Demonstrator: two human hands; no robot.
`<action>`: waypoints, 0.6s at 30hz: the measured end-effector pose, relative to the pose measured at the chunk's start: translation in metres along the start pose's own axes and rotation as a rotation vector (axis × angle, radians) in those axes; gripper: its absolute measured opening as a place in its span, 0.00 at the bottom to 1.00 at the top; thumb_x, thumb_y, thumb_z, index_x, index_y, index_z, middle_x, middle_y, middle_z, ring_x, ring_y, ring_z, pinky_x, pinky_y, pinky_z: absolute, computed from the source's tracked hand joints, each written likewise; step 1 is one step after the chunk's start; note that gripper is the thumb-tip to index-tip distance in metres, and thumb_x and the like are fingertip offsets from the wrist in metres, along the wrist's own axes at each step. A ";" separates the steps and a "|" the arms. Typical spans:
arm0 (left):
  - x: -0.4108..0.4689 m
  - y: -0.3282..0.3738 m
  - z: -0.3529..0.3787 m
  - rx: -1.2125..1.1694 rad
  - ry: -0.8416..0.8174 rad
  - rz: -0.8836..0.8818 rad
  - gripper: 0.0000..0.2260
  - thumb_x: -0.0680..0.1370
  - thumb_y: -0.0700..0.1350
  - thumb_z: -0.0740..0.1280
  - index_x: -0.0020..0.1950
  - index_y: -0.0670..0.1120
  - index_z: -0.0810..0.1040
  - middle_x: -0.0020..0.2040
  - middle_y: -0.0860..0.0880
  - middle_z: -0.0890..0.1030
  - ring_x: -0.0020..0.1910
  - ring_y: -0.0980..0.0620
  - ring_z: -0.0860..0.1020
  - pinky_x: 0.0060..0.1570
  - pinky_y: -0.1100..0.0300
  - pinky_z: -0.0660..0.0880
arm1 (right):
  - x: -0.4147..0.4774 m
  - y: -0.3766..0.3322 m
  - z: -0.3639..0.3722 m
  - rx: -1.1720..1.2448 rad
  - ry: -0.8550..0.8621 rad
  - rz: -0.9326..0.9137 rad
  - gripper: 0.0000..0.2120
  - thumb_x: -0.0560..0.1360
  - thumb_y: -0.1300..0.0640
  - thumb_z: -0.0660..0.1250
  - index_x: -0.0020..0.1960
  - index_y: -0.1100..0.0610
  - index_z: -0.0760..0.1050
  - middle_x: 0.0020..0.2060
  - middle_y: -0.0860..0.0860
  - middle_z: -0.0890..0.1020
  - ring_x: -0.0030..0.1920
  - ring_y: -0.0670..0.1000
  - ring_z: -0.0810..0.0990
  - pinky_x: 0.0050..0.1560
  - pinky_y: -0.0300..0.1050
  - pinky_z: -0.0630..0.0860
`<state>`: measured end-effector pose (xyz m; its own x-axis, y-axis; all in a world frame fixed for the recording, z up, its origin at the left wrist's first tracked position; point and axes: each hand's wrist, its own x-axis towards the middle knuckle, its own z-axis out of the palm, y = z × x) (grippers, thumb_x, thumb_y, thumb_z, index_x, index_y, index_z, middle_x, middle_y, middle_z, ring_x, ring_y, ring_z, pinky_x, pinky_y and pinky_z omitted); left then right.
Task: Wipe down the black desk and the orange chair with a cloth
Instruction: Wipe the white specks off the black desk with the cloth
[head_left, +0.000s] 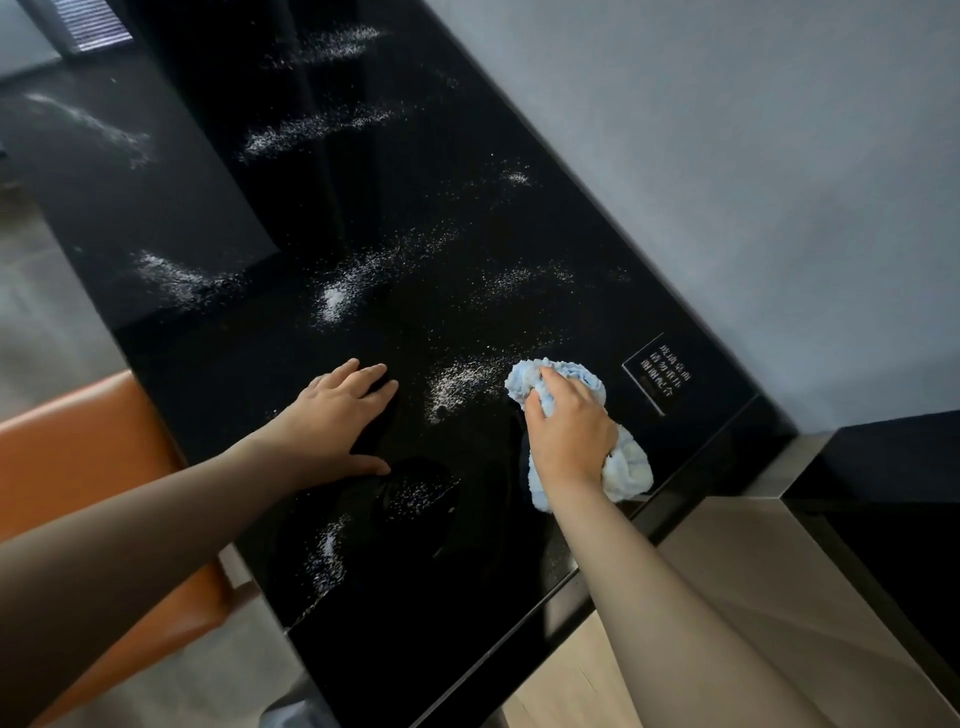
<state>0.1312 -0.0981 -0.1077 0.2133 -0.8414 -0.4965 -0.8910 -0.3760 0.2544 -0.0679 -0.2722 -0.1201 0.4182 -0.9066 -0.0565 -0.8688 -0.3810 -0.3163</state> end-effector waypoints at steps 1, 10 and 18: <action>-0.006 -0.005 0.003 0.007 -0.001 -0.019 0.47 0.70 0.69 0.65 0.80 0.52 0.46 0.79 0.51 0.45 0.78 0.45 0.43 0.76 0.47 0.49 | -0.004 -0.003 0.001 -0.006 -0.002 0.002 0.17 0.75 0.52 0.64 0.64 0.48 0.75 0.55 0.47 0.80 0.53 0.51 0.77 0.40 0.43 0.65; -0.020 -0.017 0.018 0.038 0.025 -0.050 0.48 0.70 0.68 0.68 0.80 0.50 0.46 0.79 0.51 0.40 0.78 0.41 0.42 0.74 0.44 0.48 | -0.045 -0.026 0.010 -0.006 0.005 0.008 0.16 0.75 0.53 0.64 0.63 0.48 0.76 0.55 0.47 0.81 0.51 0.50 0.78 0.39 0.42 0.66; -0.020 -0.013 0.014 0.104 -0.002 -0.054 0.48 0.70 0.66 0.68 0.80 0.49 0.45 0.79 0.50 0.40 0.78 0.41 0.42 0.74 0.43 0.50 | -0.076 -0.041 0.017 -0.005 -0.008 0.040 0.16 0.76 0.52 0.63 0.64 0.47 0.75 0.58 0.47 0.79 0.55 0.50 0.78 0.45 0.47 0.74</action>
<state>0.1335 -0.0714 -0.1127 0.2611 -0.8205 -0.5085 -0.9151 -0.3781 0.1402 -0.0592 -0.1843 -0.1191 0.3847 -0.9199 -0.0764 -0.8864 -0.3451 -0.3086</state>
